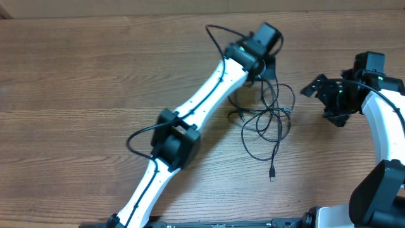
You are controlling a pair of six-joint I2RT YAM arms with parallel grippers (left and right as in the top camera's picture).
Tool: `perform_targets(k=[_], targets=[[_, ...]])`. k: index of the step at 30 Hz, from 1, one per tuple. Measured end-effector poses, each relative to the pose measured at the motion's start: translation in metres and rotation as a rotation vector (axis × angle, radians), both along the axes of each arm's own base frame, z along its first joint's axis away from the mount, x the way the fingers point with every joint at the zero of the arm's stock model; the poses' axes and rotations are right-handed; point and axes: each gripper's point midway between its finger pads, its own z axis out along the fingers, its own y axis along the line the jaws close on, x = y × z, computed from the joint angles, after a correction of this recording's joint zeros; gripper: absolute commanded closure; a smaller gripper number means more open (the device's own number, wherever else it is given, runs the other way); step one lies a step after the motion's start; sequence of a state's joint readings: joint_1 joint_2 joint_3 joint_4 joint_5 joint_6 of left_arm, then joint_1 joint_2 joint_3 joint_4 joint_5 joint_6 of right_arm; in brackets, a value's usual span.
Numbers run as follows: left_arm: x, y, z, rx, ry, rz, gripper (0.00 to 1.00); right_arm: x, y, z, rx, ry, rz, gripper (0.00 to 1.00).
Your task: Untangle cables
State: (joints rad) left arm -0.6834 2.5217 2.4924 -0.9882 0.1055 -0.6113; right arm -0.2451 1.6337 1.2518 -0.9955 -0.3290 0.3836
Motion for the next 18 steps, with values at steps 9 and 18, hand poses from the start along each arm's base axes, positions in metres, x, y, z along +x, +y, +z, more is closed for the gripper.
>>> perform_targets(k=[9, 18], targets=[[0.001, 0.016, 0.106, -0.132, -0.12, -0.003, 0.96, -0.01, 0.061, 0.007, 0.121, -0.003, 0.207, 0.0], [-0.013, 0.018, 0.114, -0.144, -0.083, -0.027, 0.96, -0.01, 0.084, 0.0, 0.071, 0.073, 0.102, 0.0]])
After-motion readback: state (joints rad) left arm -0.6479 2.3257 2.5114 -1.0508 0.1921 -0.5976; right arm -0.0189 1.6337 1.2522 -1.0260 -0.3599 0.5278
